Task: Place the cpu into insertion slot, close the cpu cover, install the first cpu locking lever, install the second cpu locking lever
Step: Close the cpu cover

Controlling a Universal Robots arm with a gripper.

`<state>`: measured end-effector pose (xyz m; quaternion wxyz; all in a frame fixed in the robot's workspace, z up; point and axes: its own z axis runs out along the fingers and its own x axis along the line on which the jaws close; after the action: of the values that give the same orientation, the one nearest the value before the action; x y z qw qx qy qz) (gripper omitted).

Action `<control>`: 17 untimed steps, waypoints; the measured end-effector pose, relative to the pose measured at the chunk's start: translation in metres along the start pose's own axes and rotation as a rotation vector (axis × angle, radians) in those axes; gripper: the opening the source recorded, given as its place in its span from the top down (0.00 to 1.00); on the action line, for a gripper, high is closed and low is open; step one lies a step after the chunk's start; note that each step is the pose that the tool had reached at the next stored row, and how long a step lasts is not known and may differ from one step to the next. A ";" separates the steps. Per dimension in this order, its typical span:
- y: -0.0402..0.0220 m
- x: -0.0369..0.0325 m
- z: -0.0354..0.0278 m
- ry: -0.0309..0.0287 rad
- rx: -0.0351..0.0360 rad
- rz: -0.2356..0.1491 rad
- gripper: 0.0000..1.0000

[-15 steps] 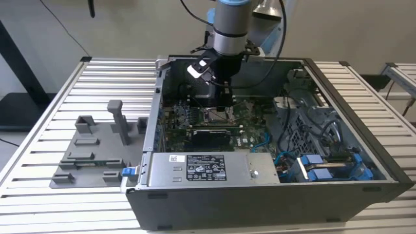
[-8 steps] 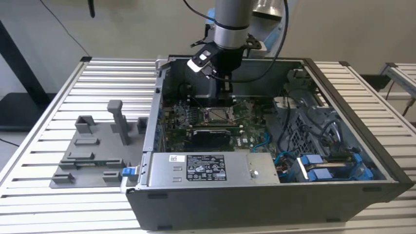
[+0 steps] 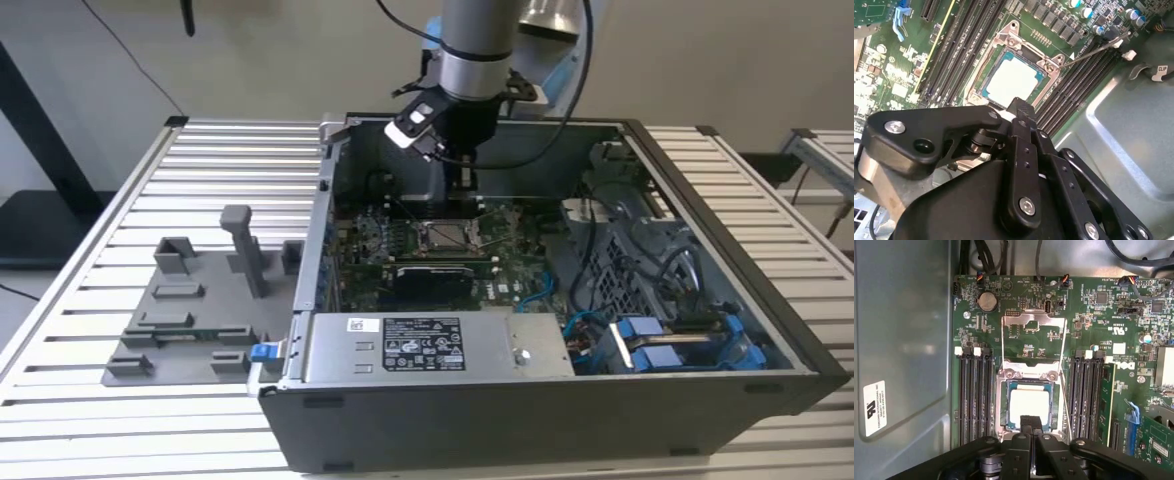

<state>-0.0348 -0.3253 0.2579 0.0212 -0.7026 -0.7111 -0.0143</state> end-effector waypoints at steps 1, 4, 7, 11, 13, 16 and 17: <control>0.0012 0.0000 0.0000 -0.0001 0.0006 0.000 0.89; 0.0099 -0.0001 0.0000 -0.0001 0.0049 0.000 0.89; 0.0234 -0.0003 0.0001 0.0001 0.0137 0.001 0.89; 0.0415 -0.0006 0.0000 0.0000 0.0274 0.002 0.89; 0.0506 -0.0006 0.0003 0.0003 0.0343 0.002 0.89; 0.0641 -0.0009 0.0006 0.0003 0.0447 0.002 0.89; 0.0689 -0.0009 0.0008 0.0004 0.0483 0.003 0.89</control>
<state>0.0340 -0.3253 0.2565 0.0383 -0.7028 -0.7104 0.0028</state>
